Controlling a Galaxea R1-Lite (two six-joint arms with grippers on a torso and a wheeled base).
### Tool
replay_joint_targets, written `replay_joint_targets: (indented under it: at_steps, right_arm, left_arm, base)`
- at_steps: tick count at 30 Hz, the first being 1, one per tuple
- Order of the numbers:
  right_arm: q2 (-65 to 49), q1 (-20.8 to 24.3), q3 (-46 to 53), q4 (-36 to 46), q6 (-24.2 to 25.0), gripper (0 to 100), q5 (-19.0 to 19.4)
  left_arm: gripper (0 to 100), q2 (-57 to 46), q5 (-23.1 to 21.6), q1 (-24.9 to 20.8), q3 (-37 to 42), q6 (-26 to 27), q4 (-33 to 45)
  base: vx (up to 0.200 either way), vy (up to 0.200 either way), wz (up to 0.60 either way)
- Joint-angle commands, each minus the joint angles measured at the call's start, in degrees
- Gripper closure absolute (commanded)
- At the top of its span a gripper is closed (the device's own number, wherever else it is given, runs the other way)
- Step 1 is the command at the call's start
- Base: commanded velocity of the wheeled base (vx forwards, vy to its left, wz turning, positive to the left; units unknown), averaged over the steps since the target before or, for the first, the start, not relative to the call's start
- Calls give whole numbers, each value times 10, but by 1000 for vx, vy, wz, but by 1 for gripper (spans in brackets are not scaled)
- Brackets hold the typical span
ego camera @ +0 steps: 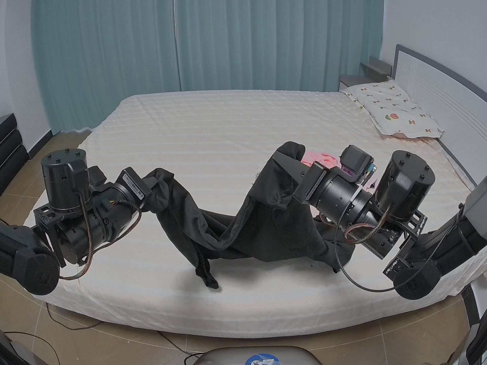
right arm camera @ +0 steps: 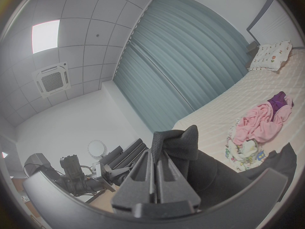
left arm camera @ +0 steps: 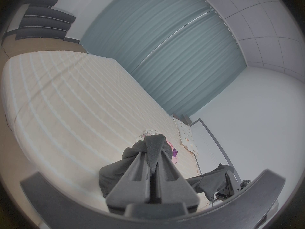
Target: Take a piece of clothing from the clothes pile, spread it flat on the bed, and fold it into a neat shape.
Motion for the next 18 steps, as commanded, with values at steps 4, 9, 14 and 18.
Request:
replay_joint_targets:
  at_steps: [4,9,14,18]
  right_arm:
    - [-7,2,-13,-2,0,100,1]
    - [-36,-8,-15,-3,0,100,1]
    - [-45,-27,11,-1,3,100,16]
    - [-37,-26,18,-5,5,100,17]
  left_arm:
    - [100,-19,0,19,-8,1,1]
    - [100,-35,-1,27,-19,1,23]
    - [100,-43,-1,38,-27,1,38]
    - [100,-45,-1,38,-27,1,38]
  base:
    - [0,200,0]
    - [0,200,0]
    - [0,200,0]
    - [0,200,0]
